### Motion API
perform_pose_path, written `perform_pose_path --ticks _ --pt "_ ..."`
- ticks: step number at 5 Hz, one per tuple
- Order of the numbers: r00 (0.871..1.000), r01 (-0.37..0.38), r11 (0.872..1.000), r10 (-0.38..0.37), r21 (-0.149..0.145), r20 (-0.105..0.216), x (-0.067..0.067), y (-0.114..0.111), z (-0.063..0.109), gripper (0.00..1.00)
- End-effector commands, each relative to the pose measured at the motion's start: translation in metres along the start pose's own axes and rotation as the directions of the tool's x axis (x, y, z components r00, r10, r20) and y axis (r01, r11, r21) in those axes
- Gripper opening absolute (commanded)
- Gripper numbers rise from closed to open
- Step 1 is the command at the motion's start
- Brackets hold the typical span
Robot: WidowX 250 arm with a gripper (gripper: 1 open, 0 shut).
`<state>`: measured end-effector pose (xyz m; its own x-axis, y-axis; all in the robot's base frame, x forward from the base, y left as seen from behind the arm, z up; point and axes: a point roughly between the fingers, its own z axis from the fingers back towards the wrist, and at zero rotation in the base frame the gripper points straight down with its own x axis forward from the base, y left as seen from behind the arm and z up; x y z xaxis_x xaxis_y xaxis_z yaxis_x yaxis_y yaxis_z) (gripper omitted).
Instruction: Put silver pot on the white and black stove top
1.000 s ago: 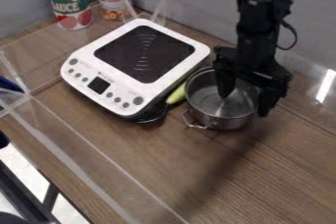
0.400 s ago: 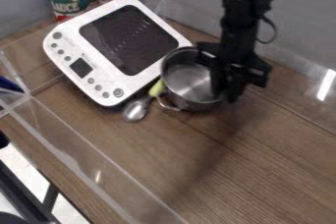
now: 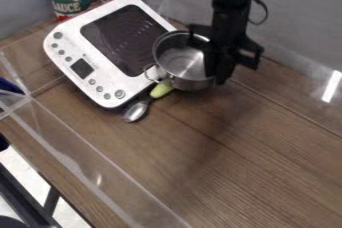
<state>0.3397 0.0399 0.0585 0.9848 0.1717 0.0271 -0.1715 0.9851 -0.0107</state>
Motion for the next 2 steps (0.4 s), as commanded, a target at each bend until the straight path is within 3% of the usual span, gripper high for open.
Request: perform_pose_path --ticks 1,2 --pt "0.994 -0.046 0.999 0.046 0.002 0.101 -0.003 0.011 0.044 0.0" --pt "0.993 -0.052 0.999 0.052 0.002 0.103 -0.016 0.008 0.05 0.0"
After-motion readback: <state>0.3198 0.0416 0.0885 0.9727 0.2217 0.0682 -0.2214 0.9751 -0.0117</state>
